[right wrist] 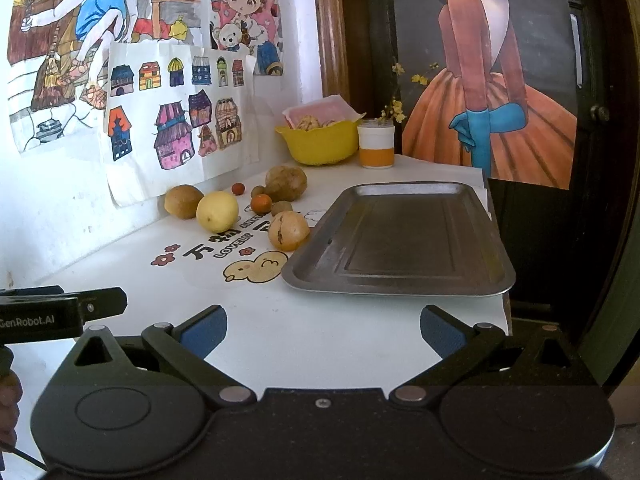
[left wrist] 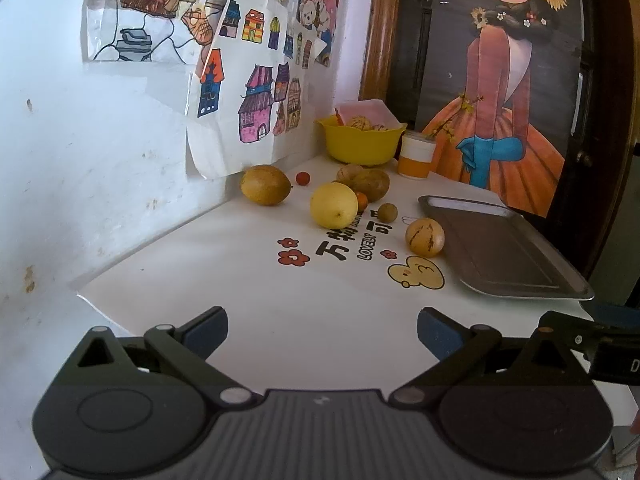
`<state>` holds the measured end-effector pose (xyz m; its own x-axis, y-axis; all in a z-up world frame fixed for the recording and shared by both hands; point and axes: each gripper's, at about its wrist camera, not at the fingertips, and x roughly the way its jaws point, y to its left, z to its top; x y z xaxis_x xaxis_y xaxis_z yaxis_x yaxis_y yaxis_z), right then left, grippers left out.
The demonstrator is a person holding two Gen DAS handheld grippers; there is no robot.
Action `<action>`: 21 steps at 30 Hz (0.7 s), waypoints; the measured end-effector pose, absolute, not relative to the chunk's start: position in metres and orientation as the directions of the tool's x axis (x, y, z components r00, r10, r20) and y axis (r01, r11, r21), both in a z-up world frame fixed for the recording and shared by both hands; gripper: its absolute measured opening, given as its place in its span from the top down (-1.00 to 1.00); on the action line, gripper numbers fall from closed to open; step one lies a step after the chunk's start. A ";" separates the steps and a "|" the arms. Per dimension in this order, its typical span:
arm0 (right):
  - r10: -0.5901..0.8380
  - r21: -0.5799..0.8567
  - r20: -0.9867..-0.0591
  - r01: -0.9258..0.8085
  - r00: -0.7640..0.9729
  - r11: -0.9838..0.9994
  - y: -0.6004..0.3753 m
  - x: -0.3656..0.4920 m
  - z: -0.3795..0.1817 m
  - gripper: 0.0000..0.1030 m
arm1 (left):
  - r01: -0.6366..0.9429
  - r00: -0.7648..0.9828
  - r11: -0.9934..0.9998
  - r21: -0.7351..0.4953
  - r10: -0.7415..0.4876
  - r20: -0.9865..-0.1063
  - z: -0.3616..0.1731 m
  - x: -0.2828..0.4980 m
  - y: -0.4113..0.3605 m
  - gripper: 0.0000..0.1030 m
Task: Organize fruits
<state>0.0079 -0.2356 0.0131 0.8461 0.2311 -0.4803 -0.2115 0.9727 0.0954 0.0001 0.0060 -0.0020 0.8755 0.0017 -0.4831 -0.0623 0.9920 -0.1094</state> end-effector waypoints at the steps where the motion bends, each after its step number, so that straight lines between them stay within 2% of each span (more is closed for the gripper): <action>1: 0.230 0.094 -0.480 -0.211 0.846 0.973 -0.236 0.008 0.013 -0.99 | -0.062 0.876 0.992 -0.108 0.003 -0.482 -0.002 -0.001 0.006 -0.99; 21: 0.233 0.088 -0.488 -0.218 0.841 0.972 -0.234 0.007 0.011 -0.99 | -0.064 0.870 0.992 -0.107 0.003 -0.493 -0.002 0.002 0.005 -0.99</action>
